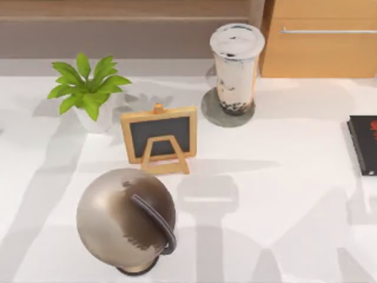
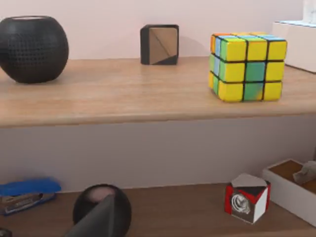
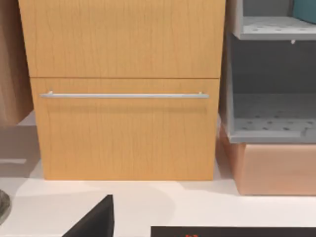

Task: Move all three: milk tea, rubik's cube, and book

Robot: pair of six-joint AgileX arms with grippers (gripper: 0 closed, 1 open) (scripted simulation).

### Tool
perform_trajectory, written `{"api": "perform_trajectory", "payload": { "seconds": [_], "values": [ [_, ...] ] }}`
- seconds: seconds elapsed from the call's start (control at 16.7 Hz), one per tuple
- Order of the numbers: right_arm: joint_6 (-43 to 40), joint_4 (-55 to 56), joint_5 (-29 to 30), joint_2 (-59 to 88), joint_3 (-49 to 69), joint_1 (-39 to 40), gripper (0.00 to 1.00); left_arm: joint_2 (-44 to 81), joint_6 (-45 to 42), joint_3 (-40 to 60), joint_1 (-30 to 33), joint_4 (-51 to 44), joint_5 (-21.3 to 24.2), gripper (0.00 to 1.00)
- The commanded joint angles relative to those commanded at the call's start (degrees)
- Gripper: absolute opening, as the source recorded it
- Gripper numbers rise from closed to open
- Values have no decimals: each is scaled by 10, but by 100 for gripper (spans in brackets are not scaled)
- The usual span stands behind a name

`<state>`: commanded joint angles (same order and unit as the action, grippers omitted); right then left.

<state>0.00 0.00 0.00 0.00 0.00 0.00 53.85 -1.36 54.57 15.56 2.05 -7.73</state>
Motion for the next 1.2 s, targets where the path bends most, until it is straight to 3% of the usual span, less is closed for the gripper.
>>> {"api": "perform_trajectory", "payload": {
  "seconds": [0.36,0.66,0.84,1.2],
  "values": [
    [0,0,0,0,0,0,100,-327,5,-305,-62,4,57,100],
    [0,0,0,0,0,0,100,-496,11,-492,-129,-11,75,100],
    [0,0,0,0,0,0,100,-535,13,-541,-153,-19,77,100],
    [0,0,0,0,0,0,100,-538,14,-546,-156,-20,77,100]
  ]
}}
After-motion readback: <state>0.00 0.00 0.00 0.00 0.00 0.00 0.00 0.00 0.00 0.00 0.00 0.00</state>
